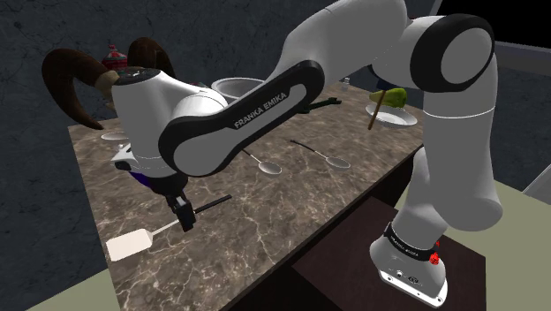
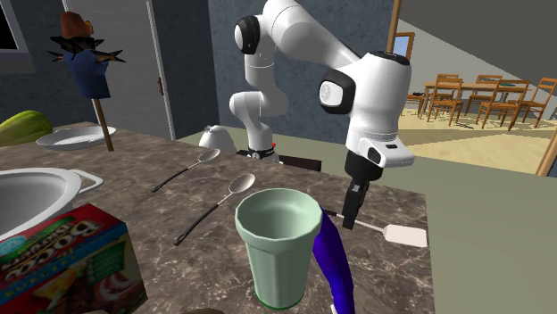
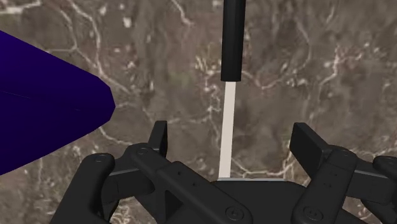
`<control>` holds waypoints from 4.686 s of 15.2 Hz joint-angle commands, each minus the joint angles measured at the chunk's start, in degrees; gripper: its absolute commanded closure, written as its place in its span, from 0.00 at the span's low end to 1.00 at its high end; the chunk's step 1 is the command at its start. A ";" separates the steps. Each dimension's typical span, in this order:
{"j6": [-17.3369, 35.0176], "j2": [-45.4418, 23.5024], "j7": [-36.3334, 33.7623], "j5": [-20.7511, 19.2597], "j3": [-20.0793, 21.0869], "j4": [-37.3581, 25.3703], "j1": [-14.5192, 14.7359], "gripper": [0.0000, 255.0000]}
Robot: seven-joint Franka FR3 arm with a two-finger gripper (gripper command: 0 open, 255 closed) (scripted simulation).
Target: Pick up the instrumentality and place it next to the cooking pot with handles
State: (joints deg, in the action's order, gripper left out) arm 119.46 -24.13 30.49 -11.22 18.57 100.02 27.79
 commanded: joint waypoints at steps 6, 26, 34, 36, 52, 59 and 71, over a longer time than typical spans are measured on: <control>0.03 0.00 -0.01 -0.01 0.00 0.03 0.00 1.00; -8.35 3.81 1.35 1.75 0.75 -4.81 -0.33 1.00; -13.90 5.23 1.99 2.45 1.03 -9.04 -0.30 1.00; -15.33 5.46 2.13 2.57 1.09 -10.26 -0.27 1.00; -27.74 5.25 2.85 2.73 1.40 -22.93 0.59 1.00; -25.76 8.93 11.79 4.17 -1.47 -18.07 -5.98 1.00; -25.21 8.22 26.71 4.79 -6.89 -19.33 -15.51 1.00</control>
State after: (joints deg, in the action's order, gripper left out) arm 94.00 -16.09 55.84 -6.55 12.15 80.38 13.16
